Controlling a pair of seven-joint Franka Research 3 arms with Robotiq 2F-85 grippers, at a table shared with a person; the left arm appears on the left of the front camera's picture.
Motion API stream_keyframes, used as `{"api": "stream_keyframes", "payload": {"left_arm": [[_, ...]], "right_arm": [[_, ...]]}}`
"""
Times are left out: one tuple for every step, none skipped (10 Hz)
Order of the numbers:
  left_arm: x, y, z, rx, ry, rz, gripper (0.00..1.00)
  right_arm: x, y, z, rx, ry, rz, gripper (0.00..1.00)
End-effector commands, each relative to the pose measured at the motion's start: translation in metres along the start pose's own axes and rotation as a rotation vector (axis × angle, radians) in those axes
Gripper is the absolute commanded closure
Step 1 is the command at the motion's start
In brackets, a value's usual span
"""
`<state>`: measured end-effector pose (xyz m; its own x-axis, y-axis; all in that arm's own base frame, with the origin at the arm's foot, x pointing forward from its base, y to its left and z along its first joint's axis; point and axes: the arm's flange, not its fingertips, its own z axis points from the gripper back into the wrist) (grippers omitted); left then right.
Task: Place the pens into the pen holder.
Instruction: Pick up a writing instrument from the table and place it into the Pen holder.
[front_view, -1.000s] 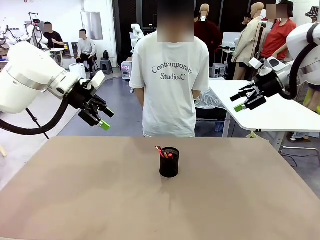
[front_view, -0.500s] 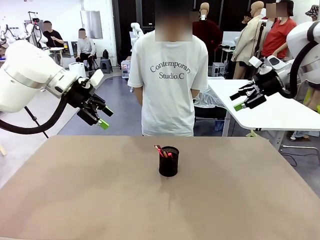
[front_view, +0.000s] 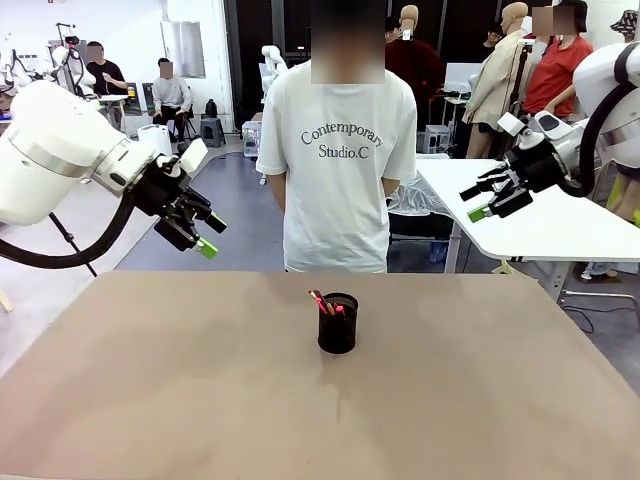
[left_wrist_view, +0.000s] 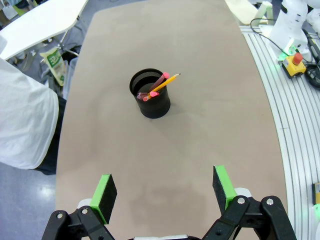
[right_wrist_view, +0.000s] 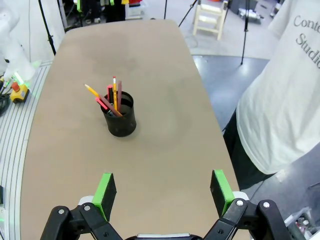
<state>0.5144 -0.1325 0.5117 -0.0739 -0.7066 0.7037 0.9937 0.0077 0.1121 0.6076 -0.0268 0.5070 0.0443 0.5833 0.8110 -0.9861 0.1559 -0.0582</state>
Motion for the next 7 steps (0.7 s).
{"api": "stream_keyframes", "payload": {"left_arm": [[-0.0002, -0.0009, 0.0029, -0.004, -0.003, 0.0, 0.0], [-0.0002, -0.0009, 0.0029, -0.004, -0.003, 0.0, 0.0], [-0.0002, -0.0009, 0.0029, -0.004, -0.003, 0.0, 0.0], [-0.0002, -0.0009, 0.0029, -0.004, -0.003, 0.0, 0.0], [-0.0002, -0.0009, 0.0029, -0.004, -0.003, 0.0, 0.0], [-0.0002, -0.0009, 0.0029, -0.004, -0.003, 0.0, 0.0], [-0.0002, -0.0009, 0.0029, -0.004, -0.003, 0.0, 0.0]], "right_arm": [[0.0019, 0.0004, -0.0009, 0.001, 0.0, -0.002, 0.0], [0.0019, 0.0004, -0.0009, 0.001, 0.0, -0.002, 0.0], [0.0019, 0.0004, -0.0009, 0.001, 0.0, -0.002, 0.0], [0.0019, 0.0004, -0.0009, 0.001, 0.0, -0.002, 0.0], [0.0019, 0.0004, -0.0009, 0.001, 0.0, -0.002, 0.0], [0.0019, 0.0004, -0.0009, 0.001, 0.0, -0.002, 0.0], [0.0019, 0.0004, -0.0009, 0.001, 0.0, -0.002, 0.0]]}}
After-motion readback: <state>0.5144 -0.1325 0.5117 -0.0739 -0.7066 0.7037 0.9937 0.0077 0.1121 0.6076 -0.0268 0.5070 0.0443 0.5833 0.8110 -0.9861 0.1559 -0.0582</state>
